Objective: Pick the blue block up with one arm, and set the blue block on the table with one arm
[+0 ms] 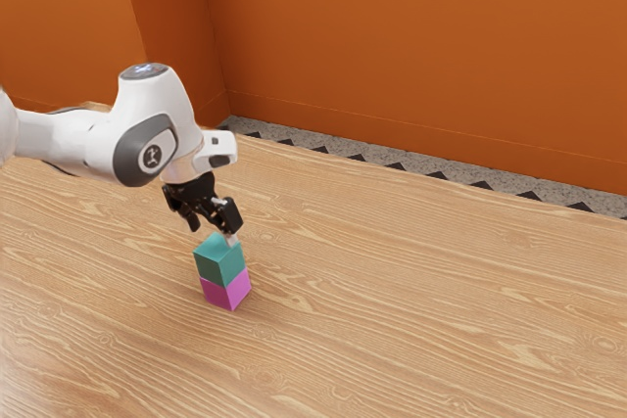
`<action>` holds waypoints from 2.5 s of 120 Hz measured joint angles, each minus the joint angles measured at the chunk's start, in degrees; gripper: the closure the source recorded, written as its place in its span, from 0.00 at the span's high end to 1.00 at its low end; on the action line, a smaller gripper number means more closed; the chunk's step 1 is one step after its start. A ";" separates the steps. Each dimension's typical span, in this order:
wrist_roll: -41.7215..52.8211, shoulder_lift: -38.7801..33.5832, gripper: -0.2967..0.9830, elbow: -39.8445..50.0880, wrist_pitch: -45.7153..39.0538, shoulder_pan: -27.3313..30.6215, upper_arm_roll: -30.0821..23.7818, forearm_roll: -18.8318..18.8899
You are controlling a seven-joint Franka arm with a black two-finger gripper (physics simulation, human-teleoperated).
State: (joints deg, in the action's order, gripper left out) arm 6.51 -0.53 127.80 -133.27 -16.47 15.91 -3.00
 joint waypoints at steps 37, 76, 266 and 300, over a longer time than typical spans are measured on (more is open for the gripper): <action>1.83 2.15 0.75 -0.21 -2.70 2.04 0.00 -0.67; 3.01 3.07 0.75 -1.12 -4.00 2.37 -0.41 -0.86; 4.05 7.80 0.51 -0.37 -5.69 1.33 -1.64 -1.89; 2.84 9.65 0.49 -9.46 -4.26 -3.97 -2.80 -1.72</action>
State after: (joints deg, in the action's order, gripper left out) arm 9.35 9.11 118.34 -137.53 -20.43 13.10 -4.72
